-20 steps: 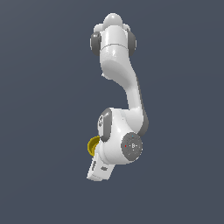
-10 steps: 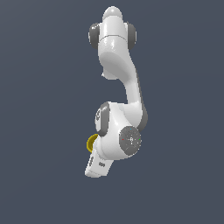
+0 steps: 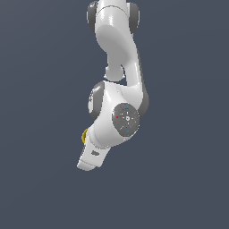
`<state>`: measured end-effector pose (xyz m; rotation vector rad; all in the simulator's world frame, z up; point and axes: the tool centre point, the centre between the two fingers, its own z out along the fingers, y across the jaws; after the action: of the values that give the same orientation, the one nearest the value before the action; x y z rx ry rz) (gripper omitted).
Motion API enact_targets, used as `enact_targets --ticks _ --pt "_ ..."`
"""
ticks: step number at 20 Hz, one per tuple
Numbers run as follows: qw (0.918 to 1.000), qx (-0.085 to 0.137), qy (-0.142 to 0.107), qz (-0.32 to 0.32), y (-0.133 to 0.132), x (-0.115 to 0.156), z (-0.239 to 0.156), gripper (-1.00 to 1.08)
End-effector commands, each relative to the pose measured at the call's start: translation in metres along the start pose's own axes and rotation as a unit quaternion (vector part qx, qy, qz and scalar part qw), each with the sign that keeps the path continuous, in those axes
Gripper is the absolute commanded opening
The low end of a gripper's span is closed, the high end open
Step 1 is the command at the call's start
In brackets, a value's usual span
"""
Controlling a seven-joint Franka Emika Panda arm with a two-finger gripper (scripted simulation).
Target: Pick up the object and move it to a goal position.
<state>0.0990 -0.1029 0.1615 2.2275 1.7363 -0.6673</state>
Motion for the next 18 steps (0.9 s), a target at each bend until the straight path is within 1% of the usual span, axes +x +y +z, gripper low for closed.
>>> enact_targets --ticks 1,18 --pt "1.0 -0.002 0.0 0.001 -0.007 -0.021 -0.018 -1.0" --pt "1.0 -0.001 0.002 0.001 -0.061 -0.161 -0.134 -1.0"
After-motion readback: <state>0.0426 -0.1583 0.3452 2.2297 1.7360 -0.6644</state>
